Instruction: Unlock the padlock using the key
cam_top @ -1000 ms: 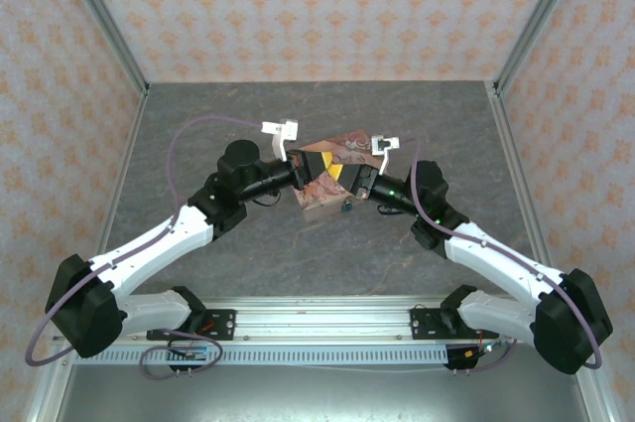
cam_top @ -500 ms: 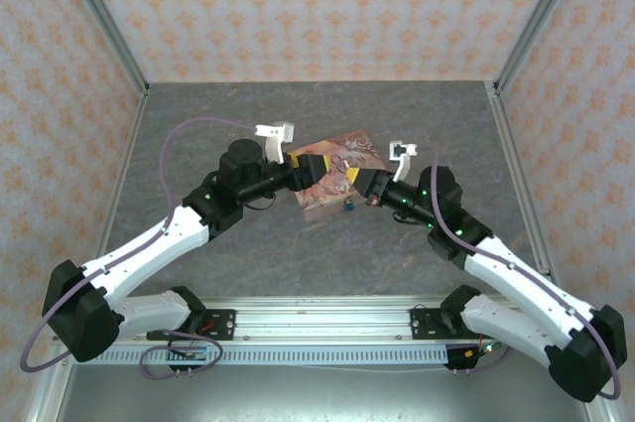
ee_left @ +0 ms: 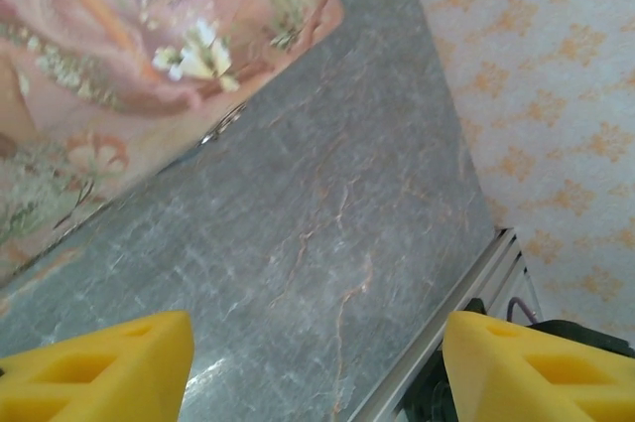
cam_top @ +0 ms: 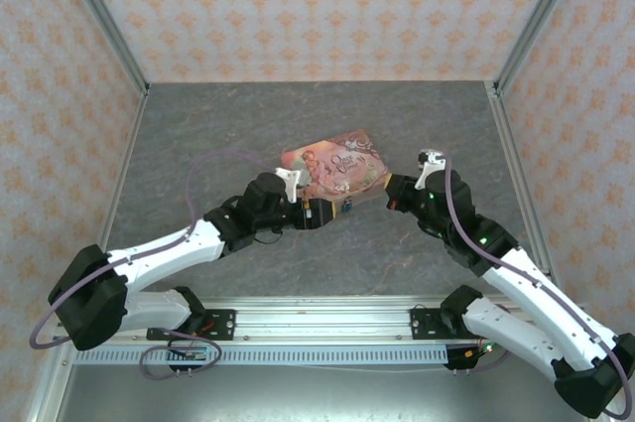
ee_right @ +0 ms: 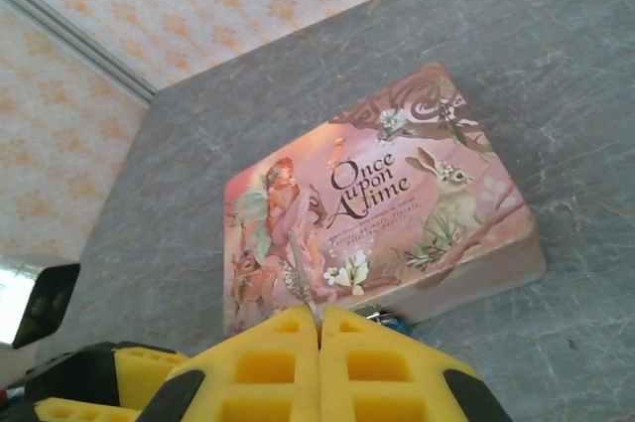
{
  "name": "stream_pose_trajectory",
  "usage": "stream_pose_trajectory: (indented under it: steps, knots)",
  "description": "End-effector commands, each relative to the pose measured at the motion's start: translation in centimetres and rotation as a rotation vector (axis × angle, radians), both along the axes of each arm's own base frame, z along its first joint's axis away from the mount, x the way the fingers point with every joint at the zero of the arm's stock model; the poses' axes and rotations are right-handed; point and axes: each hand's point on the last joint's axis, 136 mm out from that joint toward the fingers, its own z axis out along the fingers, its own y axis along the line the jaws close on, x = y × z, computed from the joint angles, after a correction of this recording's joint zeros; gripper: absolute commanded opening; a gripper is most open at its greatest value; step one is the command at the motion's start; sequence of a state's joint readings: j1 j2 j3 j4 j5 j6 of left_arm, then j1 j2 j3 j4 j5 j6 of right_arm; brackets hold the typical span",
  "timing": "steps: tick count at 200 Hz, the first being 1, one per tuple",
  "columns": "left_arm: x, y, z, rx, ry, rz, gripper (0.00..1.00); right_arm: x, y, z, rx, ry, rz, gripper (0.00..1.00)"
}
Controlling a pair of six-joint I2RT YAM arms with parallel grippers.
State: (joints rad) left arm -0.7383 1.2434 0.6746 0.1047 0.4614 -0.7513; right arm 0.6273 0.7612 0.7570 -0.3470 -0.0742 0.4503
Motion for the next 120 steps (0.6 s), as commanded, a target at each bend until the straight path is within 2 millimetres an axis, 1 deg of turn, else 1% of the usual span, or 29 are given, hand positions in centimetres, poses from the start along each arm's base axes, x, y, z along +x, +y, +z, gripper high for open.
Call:
stream_pose_trajectory:
  steps: [1, 22, 61, 86, 98, 120]
  knots:
    - [0.3, -1.3, -0.3, -0.047, 0.016, -0.014, 0.68, 0.3, -0.2, -0.2, -0.032, 0.007, -0.011, 0.00]
    - [1.3, -1.7, -1.6, -0.027, 0.024, 0.005, 0.68, 0.6, 0.3, -0.3, -0.036, 0.020, 0.004, 0.00]
    - [3.6, -1.4, -3.4, 0.046, -0.003, 0.081, 0.69, 0.6, 0.6, -0.8, -0.040, 0.034, 0.014, 0.00]
    - [5.3, -0.4, -4.4, 0.069, -0.003, 0.134, 0.70, 0.7, 1.0, -1.5, -0.037, 0.064, 0.032, 0.00]
    - [6.3, 0.5, -4.8, 0.070, -0.002, 0.163, 0.70, 0.8, 1.4, -2.0, -0.022, 0.083, 0.048, 0.00]
    - [8.2, 2.0, -4.9, 0.070, -0.023, 0.199, 0.70, 1.5, 2.4, -2.9, 0.041, 0.112, 0.087, 0.00]
